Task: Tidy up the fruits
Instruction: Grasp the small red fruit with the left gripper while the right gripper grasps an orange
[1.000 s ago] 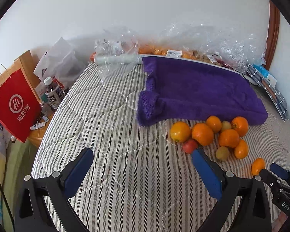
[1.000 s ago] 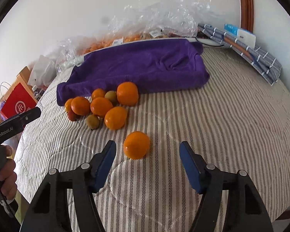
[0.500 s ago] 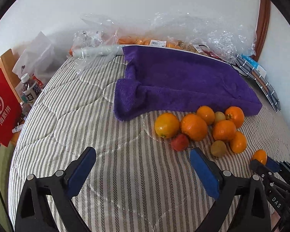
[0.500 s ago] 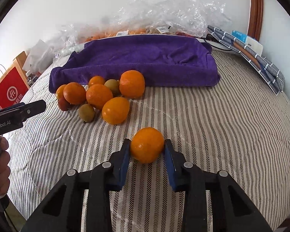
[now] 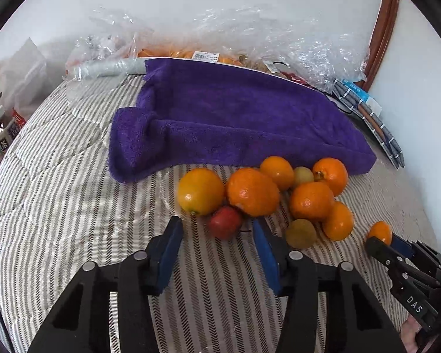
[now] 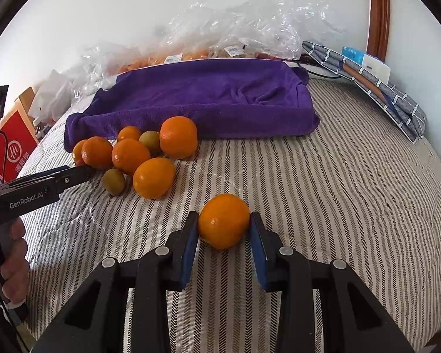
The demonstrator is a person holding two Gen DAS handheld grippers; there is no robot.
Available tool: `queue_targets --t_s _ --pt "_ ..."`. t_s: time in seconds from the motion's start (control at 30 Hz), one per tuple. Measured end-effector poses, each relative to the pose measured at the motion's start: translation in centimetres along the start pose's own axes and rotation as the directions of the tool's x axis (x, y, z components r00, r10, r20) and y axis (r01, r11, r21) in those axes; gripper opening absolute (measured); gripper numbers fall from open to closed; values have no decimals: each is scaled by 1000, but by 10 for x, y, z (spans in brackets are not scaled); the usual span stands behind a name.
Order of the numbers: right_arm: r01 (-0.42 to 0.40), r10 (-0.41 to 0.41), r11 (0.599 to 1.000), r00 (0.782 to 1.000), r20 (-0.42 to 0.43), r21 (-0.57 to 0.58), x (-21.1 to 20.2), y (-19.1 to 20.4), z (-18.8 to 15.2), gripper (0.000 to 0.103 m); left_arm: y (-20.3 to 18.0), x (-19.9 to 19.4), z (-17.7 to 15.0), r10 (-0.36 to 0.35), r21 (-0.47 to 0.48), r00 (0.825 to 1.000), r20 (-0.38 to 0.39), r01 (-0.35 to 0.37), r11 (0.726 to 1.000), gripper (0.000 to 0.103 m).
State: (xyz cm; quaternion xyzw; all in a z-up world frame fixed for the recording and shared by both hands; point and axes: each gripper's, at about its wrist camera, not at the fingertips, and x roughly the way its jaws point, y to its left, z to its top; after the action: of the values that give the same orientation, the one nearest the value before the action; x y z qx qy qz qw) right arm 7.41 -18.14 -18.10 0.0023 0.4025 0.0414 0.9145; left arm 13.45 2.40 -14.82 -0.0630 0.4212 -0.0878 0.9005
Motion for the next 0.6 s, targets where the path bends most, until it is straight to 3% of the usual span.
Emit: queue_targets --t_s 0.07,0.13,0.6 --pt "1 -1 1000 1000 3 7 1 -1 1 34 -4 2 0 19 15 1000 7 -19 1000 36" --pt "1 -1 1000 1000 5 9 2 -2 2 34 -5 2 0 -6 18 1000 5 6 1000 24" --pt "14 -14 1000 1000 23 19 -7 -8 3 34 7 -21 -4 -4 -13 999 40 5 1000 24"
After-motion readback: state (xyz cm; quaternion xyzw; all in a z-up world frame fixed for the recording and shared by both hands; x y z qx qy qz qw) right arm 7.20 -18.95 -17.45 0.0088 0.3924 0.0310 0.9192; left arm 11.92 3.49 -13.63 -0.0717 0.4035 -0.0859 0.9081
